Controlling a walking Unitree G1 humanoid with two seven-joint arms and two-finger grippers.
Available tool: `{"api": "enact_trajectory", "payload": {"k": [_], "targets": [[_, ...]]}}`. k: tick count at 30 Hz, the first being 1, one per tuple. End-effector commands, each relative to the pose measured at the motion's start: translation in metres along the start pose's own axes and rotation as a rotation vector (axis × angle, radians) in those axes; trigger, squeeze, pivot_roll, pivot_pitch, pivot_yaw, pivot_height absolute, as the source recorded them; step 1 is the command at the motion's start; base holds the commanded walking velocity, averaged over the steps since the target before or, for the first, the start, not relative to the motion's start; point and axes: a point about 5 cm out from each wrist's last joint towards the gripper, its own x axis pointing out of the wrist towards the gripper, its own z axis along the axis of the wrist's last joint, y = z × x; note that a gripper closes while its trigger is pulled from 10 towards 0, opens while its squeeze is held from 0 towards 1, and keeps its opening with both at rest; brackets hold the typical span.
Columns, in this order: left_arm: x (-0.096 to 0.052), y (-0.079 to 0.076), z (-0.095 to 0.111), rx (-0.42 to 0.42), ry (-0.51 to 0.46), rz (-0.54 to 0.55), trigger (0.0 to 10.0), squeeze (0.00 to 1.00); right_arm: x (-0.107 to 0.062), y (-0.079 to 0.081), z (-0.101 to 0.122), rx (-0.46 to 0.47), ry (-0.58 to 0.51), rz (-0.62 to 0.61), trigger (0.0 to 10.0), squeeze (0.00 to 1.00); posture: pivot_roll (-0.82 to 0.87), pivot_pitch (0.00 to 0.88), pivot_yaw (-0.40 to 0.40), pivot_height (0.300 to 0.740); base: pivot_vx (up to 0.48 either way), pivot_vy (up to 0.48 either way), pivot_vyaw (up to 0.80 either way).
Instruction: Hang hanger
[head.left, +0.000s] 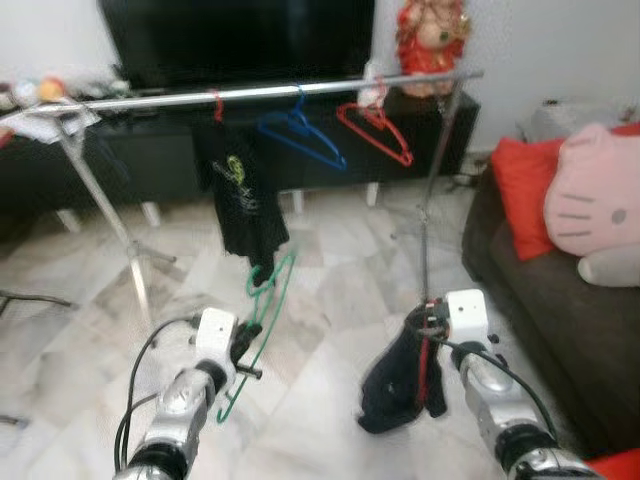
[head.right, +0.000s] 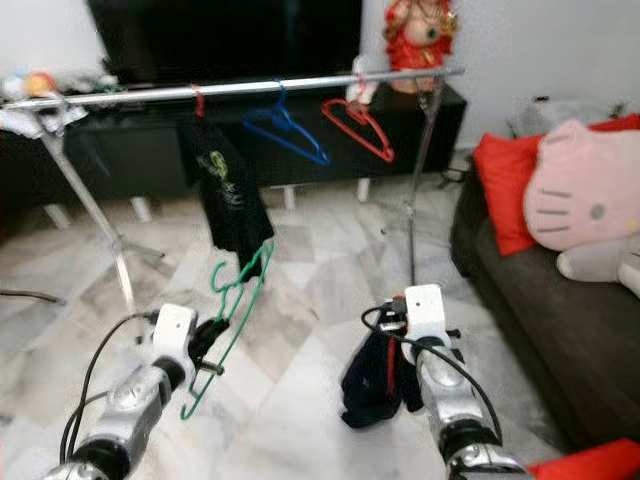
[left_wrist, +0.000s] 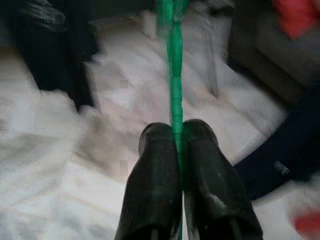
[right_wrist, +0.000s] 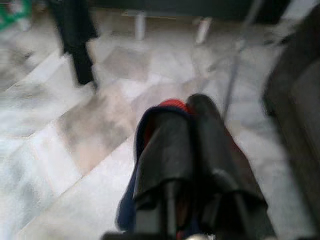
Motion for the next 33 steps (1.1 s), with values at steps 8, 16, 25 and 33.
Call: {"api": "enact_trajectory", "payload": {"k": [8,16,25,33], "targets": [[-0.001,-0.011,0.053,0.066,0.034,-0.475,10.0,0.00,0.011,0.012,0.032,-0.093,-0.032,0.066,10.0,0.00,-0.13,0.000,0.050,0.740,0.000,0.000,0.00],[-0.007,-0.025,0.064,0.179,0.107,-0.636,10.0,0.00,0.013,0.011,0.044,-0.157,-0.038,0.045,10.0,0.00,-0.13,0.000,0.065,0.740,0.000,0.000,0.00],[-0.022,-0.002,0.012,0.141,0.250,-0.270,10.0,0.00,-0.001,-0.007,0.000,-0.068,0.091,-0.058,10.0,0.00,-0.12,0.000,0.049,0.740,0.000,0.000,0.00],[-0.036,0.014,-0.036,0.117,0.368,0.068,10.0,0.00,-0.014,-0.007,-0.037,0.002,0.187,-0.097,10.0,0.00,-0.11,0.000,0.036,0.740,0.000,0.000,0.00]]}}
